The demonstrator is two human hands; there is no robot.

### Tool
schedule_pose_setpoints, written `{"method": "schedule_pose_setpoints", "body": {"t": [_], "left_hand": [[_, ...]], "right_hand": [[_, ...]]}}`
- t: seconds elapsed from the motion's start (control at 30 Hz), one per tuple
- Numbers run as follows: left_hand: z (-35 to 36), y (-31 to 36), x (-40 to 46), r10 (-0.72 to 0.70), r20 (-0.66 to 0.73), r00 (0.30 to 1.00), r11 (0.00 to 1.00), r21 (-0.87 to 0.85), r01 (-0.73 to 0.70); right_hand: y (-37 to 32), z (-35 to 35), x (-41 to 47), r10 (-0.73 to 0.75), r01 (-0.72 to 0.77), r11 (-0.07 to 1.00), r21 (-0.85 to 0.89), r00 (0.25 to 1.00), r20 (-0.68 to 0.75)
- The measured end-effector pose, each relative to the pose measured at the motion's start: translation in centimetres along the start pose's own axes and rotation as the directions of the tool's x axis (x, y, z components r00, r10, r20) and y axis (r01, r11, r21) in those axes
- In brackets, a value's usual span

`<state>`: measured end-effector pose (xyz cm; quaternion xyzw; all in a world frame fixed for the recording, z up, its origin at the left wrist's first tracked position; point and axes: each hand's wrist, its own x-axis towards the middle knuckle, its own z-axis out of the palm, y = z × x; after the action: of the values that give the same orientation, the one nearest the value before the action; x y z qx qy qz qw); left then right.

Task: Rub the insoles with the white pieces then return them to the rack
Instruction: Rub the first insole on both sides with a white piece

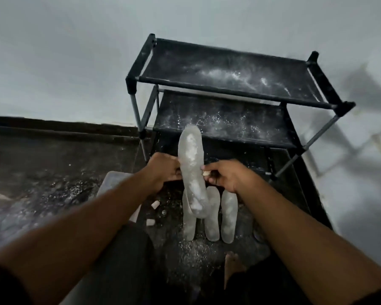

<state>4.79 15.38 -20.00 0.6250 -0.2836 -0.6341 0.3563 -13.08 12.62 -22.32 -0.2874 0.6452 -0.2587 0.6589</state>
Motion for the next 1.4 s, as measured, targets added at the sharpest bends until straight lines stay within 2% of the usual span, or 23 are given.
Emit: {"method": "schedule_pose_setpoints", "body": {"t": [0.17, 0.33, 0.47, 0.63, 0.83, 1.07, 1.13, 1.27, 1.4], "left_hand": [[1.1, -0.5, -0.5, -0.018, -0.062, 0.998, 1.0, -0.007, 0.018], [0.9, -0.4, -0.8, -0.056, -0.152, 0.987, 0.993, -0.107, 0.04], [0.7, -1.0, -1.7, -0.042, -0.116, 0.992, 0.982, -0.186, 0.02], [0.2, -0.5, -0.5, 0.026, -0.151, 0.988, 0.99, -0.13, -0.045], [0.3, 0.6, 0.6, 0.045, -0.143, 0.989, 0.985, -0.161, -0.068], [1.9, 1.5, 0.5, 0.056, -0.058, 0.997, 0.971, -0.23, -0.068], [2.1, 1.4, -0.3, 0.049, 0.037, 0.998, 0.965, -0.26, -0.038], [2.4, 0.6, -1.2, -0.028, 0.245, 0.969, 0.932, -0.344, 0.114], [2.4, 0.7, -1.3, -0.006, 0.31, 0.951, 0.877, -0.454, 0.154]], "right_hand": [[0.0, -0.5, -0.6, -0.028, 0.03, 0.998, 0.057, 0.999, -0.021], [-0.5, 0.1, -1.7, -0.011, 0.007, 0.998, 0.061, 0.998, 0.06], [-1.6, -0.4, -3.1, -0.016, 0.011, 0.998, 0.064, 0.998, 0.067], [-2.0, -0.6, -3.6, -0.029, 0.028, 0.999, 0.022, 0.997, 0.065], [-3.3, -0.4, -3.4, -0.068, 0.066, 0.997, 0.034, 0.996, 0.058], [-4.0, -0.7, -3.2, -0.071, 0.064, 0.991, 0.119, 0.996, 0.048], [-4.3, -0.7, -3.3, -0.062, 0.053, 0.988, 0.148, 0.996, 0.06], [-4.6, -0.2, -3.7, -0.091, 0.087, 0.985, 0.15, 0.996, 0.021], [-4.9, 0.3, -4.4, -0.18, 0.186, 0.972, 0.145, 0.982, -0.049]]}}
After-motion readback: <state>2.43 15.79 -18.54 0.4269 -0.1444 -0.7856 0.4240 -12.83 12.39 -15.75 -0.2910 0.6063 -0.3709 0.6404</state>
